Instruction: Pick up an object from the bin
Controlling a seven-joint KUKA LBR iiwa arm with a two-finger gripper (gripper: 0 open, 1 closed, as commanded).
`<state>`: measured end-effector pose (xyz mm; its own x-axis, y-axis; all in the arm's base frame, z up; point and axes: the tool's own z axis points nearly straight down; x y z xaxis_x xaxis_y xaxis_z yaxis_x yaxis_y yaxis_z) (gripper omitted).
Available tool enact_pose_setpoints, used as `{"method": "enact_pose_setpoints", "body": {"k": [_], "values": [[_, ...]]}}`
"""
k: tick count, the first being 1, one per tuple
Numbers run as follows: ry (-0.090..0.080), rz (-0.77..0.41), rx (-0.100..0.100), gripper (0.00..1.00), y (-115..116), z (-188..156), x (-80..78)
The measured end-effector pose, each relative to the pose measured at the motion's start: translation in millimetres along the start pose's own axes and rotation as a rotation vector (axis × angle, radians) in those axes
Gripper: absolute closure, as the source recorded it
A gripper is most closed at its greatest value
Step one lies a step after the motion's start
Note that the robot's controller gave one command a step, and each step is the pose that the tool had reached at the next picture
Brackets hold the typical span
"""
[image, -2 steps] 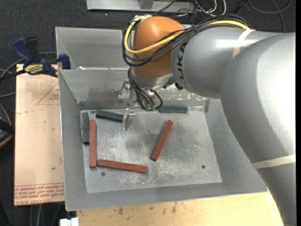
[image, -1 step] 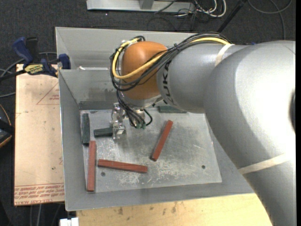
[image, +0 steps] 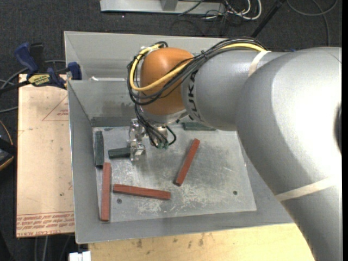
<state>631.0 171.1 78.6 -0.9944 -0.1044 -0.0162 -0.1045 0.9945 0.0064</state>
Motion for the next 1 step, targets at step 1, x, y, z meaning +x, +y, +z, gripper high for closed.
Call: {"method": "enact_pose_setpoints", "body": {"k": [1], "values": [[0.012, -0.036, 0.005, 1.0, 4.2, -144.8, -16.6]]}}
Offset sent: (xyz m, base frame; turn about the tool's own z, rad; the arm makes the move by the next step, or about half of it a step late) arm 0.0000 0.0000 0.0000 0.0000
